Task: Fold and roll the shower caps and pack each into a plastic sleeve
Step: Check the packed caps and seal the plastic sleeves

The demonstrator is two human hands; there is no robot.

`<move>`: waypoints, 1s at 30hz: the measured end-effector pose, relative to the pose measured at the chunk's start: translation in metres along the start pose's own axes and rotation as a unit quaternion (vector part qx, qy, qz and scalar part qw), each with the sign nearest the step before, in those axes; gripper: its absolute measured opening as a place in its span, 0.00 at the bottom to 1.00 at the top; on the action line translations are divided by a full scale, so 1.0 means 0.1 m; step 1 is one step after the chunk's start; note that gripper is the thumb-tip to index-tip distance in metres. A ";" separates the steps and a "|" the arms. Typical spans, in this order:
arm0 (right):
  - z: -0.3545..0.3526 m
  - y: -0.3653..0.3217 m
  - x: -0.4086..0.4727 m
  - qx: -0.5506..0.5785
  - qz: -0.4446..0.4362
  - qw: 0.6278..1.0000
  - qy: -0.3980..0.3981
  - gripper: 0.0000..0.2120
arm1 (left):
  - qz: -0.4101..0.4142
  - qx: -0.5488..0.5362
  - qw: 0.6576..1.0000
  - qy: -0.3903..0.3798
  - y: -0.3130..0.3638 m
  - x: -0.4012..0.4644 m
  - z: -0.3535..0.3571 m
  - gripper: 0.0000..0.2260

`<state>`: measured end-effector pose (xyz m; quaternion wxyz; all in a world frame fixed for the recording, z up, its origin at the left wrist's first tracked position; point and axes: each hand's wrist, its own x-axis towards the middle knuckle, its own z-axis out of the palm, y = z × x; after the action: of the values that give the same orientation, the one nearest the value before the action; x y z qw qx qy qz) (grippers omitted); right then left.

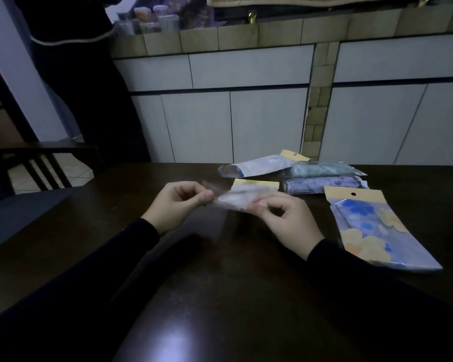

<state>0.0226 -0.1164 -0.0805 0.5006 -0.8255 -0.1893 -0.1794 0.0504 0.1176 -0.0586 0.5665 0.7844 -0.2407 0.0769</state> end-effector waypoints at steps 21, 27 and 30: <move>0.01 0.13 0.11 -0.152 0.222 0.962 -0.045 0.17 | -0.196 0.064 0.976 0.067 -0.18 0.00 0.24 0.11; 0.03 0.12 0.17 -0.221 0.212 0.951 -0.037 0.16 | -0.248 0.052 0.962 0.099 -0.18 0.04 0.35 0.13; 0.01 0.16 0.19 -0.212 0.228 0.949 -0.047 0.17 | -0.271 0.059 0.958 0.073 -0.14 0.09 0.32 0.15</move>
<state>0.0473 -0.1191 -0.0835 0.3318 -0.9413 0.0236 -0.0577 0.0596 0.0893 -0.0781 0.5350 0.8444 0.0280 -0.0084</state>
